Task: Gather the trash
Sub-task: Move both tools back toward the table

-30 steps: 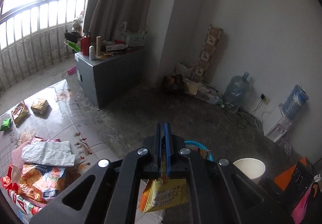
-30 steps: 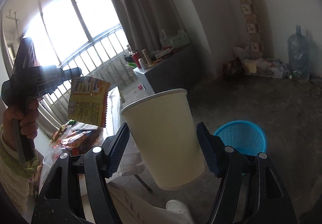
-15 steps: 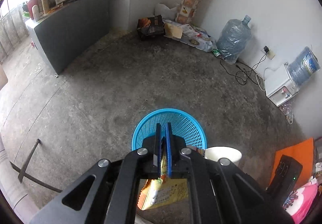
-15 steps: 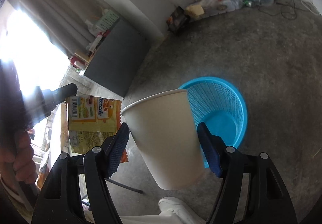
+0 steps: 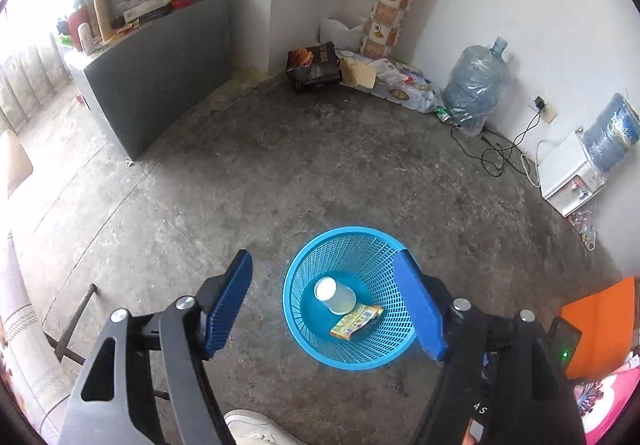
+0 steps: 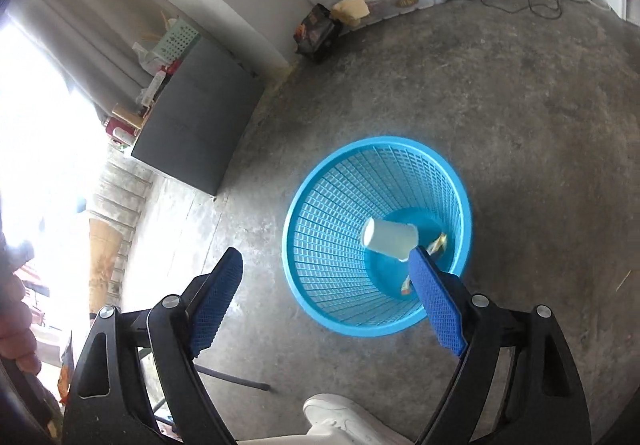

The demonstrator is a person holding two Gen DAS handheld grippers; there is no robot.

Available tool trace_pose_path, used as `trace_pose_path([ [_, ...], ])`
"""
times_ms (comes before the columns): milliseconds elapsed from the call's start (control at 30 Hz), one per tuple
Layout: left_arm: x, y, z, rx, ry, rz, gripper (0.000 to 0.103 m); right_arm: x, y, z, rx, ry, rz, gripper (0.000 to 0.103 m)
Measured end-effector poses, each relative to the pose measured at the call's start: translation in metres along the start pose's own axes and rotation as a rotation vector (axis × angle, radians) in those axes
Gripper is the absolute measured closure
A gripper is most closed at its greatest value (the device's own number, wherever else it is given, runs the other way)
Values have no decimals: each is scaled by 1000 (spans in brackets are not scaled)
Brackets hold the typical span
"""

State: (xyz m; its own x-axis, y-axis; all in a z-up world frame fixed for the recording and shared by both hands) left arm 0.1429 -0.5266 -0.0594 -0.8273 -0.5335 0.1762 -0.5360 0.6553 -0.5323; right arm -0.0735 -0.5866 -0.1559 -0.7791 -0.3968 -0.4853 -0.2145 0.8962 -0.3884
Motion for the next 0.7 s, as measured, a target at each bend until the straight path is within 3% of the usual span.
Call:
trace_pose_path([
  [200,-10,10,-96,110,69,49,17,-47,14,-61,132,58,-156,8],
  [267,-19,20,-132,137,99,45,15,-66,20,-82,180,86,-219,8],
  [467,-81,70,-250,244,101,-53,7,-131,46,-138,364,162,-466,8],
  [600,-142,122,-334,368,45,-165,6,-168,70,-173,474,45,-615,8],
  [700,-189,171,-401,505,-61,-283,6,-191,82,-186,435,-154,-651,8],
])
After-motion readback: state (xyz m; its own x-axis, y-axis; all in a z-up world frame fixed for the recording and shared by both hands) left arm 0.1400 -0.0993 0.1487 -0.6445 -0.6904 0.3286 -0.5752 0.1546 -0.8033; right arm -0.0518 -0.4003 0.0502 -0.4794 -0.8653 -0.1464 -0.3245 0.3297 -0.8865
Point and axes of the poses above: each gripper's, at about its wrist camera, not at the fingertips, and z roughly the way its jaws point, x to its right, y to its underside, the point moved 2 cm from there along z, roughly the way its jaws point, and after that the axes turned 2 degrees about y, right-handed, at the moved point
